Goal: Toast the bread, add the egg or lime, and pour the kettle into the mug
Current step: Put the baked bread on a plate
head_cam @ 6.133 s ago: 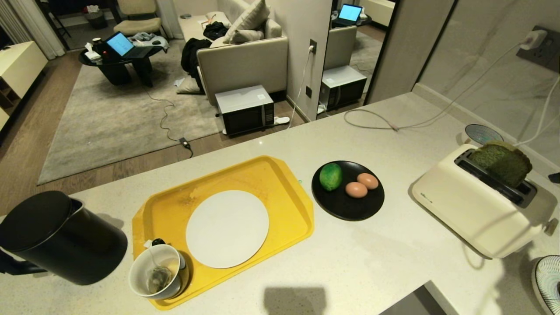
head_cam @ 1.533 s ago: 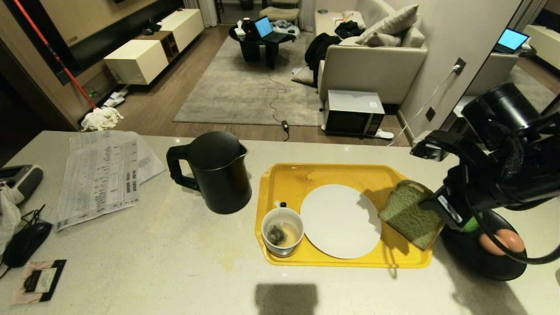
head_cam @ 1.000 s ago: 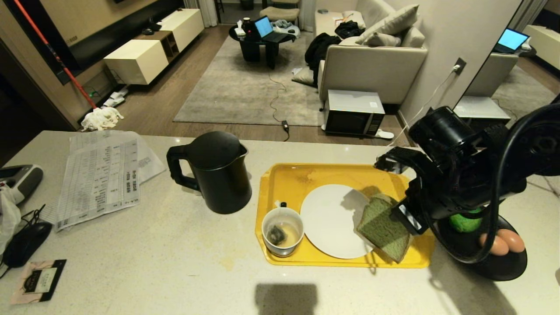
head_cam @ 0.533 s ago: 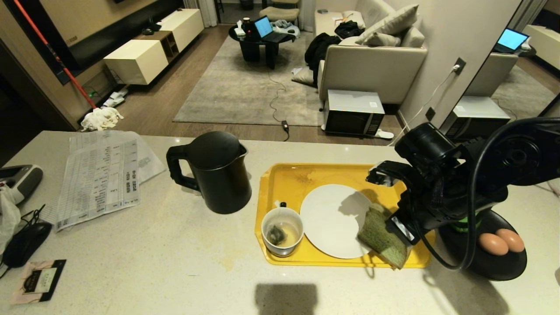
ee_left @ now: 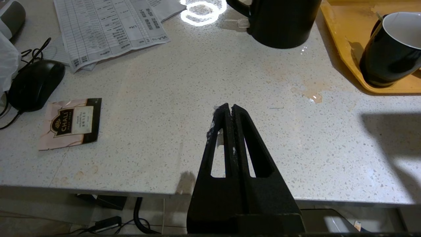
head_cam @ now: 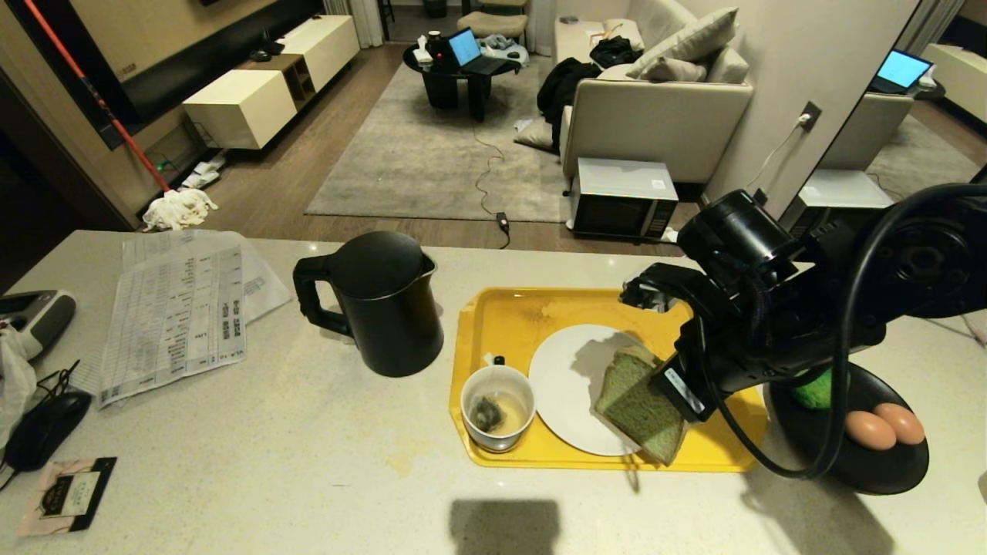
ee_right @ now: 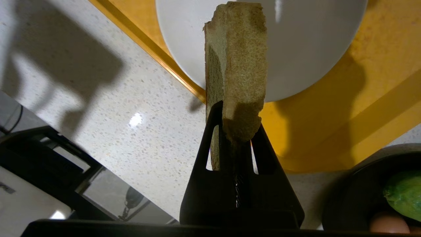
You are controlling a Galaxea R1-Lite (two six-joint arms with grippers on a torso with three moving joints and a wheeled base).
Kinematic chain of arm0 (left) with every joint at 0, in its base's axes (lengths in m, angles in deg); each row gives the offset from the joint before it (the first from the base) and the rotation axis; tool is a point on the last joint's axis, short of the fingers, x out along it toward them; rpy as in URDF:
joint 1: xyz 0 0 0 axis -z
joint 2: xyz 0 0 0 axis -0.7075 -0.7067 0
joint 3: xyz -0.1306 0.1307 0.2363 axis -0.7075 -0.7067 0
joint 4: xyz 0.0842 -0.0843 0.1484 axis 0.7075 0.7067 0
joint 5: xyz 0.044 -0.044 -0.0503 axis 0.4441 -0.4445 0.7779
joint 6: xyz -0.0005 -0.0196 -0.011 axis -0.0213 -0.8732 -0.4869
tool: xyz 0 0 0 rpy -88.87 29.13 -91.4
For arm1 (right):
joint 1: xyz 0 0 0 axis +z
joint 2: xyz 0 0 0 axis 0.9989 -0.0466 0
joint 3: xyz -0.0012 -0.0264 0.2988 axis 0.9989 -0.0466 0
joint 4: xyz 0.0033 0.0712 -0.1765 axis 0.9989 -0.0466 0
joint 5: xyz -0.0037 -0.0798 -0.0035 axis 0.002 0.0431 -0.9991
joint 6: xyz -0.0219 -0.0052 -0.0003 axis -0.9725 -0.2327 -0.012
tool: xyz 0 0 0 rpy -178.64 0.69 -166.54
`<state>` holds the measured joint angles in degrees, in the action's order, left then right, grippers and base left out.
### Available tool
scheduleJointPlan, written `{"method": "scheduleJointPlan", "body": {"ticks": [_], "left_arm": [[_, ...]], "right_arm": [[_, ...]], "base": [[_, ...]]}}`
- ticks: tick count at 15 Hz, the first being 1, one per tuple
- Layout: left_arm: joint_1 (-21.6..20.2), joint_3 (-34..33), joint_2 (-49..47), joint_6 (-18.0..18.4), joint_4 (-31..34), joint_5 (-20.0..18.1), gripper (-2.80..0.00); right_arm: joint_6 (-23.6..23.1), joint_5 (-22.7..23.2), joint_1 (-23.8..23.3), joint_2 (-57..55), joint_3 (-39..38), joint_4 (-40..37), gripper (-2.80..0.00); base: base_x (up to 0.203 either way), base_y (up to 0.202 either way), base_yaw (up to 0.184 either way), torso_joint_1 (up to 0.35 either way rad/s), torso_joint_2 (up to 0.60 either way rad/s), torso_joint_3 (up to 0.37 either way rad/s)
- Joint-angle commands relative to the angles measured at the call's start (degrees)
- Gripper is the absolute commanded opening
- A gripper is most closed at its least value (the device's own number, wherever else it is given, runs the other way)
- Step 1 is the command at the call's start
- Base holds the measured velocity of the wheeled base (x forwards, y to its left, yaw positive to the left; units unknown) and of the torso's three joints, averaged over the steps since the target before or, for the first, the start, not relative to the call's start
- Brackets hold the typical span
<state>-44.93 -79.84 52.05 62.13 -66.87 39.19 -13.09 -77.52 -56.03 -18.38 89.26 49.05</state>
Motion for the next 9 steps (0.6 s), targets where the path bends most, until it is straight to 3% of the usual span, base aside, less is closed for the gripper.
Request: {"method": "scheduleJointPlan", "body": {"ticks": [1,6,9], "left_arm": [[0.0,0.0,0.0,0.0,0.0,-0.1,-2.8],[0.0,0.0,0.0,0.0,0.0,0.0,-2.8],[0.0,0.0,0.0,0.0,0.0,-0.1,-2.8]], "right_arm": [[1.9,1.2,0.9,0.9,1.3,-0.2,-2.8],[8.6,2.8,1.0,-6.0,6.8,-0.4,-2.8],[9.9,2.6,0.9,-9.9,9.2,-0.4,-2.8]], "base": [[0.0,0.0,0.0,0.0,0.0,0.0],[0.0,0.0,0.0,0.0,0.0,0.0],[0.0,0.0,0.0,0.0,0.0,0.0]]}}
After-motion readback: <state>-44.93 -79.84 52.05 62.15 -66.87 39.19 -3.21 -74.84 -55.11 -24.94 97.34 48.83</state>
